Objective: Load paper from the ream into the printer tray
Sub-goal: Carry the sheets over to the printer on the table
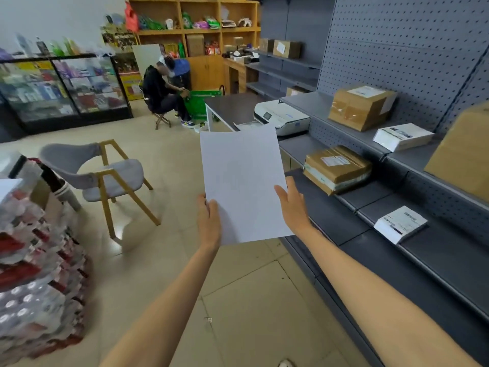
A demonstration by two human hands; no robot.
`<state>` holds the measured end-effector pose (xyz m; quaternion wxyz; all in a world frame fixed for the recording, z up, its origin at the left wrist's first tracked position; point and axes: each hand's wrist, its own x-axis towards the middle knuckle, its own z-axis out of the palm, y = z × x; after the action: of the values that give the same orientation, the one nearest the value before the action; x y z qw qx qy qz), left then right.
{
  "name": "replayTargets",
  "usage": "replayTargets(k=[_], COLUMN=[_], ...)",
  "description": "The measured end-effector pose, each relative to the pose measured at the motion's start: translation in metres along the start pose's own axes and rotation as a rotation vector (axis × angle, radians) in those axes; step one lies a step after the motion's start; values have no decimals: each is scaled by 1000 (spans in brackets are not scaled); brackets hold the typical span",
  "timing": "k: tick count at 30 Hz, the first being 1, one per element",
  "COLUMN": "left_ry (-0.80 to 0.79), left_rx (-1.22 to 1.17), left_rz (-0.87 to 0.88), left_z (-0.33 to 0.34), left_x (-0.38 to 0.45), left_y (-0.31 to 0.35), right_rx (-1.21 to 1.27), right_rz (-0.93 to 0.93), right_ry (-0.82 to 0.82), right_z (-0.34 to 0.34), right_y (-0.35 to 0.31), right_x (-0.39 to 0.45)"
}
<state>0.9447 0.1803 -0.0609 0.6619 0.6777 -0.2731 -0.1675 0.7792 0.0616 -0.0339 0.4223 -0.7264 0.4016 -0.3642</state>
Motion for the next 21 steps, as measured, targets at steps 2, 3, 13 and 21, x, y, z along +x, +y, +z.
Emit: replayTargets(k=[2,3,13,21], left_ry=[21,32,143,173], left_rx=[5,4,-17,24], left_rz=[-2,-7,-23,-20], left_z=[-3,-4,20,60], left_x=[16,25,149,261], left_y=[-4,-7,-29,-36], right_rx=[3,-6,-3,-42], right_rz=[4,1,-5,-59], right_ry=[-24,-33,-149,-175], right_z=[13,20,73,100], right_y=[0,0,11,20], right_x=[16,25,162,290])
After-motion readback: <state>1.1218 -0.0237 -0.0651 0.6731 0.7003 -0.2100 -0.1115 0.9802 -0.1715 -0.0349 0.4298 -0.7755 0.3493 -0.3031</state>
